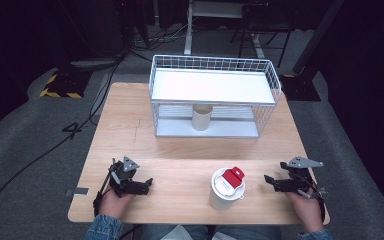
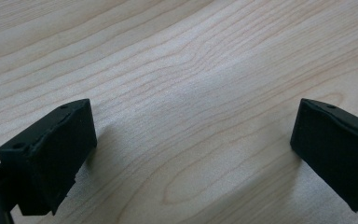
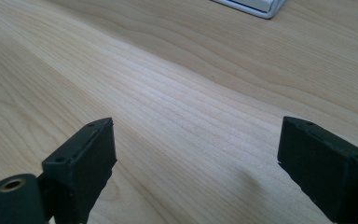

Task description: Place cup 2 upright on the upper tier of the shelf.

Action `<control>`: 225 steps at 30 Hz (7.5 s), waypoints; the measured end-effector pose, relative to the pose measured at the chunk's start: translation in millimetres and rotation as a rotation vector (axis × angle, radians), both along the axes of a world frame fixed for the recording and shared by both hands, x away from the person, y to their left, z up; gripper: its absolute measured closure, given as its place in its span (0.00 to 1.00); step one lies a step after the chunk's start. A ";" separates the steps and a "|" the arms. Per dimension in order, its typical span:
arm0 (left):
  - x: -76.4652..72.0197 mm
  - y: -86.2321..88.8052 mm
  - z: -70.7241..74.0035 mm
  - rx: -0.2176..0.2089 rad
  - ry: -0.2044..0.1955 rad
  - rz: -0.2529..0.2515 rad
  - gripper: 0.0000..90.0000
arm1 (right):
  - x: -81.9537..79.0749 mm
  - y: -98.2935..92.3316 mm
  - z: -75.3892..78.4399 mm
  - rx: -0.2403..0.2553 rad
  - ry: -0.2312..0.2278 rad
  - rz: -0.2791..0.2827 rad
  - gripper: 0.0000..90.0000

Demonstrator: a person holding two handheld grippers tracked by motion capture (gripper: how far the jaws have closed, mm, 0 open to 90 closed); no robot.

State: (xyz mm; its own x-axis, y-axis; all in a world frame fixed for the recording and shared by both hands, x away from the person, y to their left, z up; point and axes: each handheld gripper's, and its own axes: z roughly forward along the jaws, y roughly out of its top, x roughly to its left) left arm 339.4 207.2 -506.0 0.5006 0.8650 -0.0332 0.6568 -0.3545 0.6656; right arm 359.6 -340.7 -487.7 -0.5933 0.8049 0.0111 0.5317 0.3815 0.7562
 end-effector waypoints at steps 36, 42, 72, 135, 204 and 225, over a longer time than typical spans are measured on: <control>7.7 0.4 0.0 0.002 -0.002 -0.043 0.01 | -73.0 65.3 63.2 0.143 -0.079 0.368 0.13; 7.6 0.3 -0.1 -0.001 -0.003 -0.038 0.01 | -74.3 77.9 57.2 0.154 -0.065 0.397 0.10; 5.3 -1.0 -0.2 0.001 -0.002 -0.011 0.01 | -65.2 137.3 9.8 0.224 -0.073 0.428 0.00; 5.3 -1.0 -0.1 0.000 -0.001 -0.010 0.01 | -70.7 141.9 17.1 0.324 -0.250 0.423 0.15; 8.0 -3.5 0.0 0.005 -0.002 0.037 0.00 | 23.7 141.7 159.0 0.327 -0.285 0.378 0.15; 8.0 -3.4 -0.1 0.004 -0.002 0.046 0.00 | 68.2 159.9 209.1 0.321 -0.322 0.376 0.15</control>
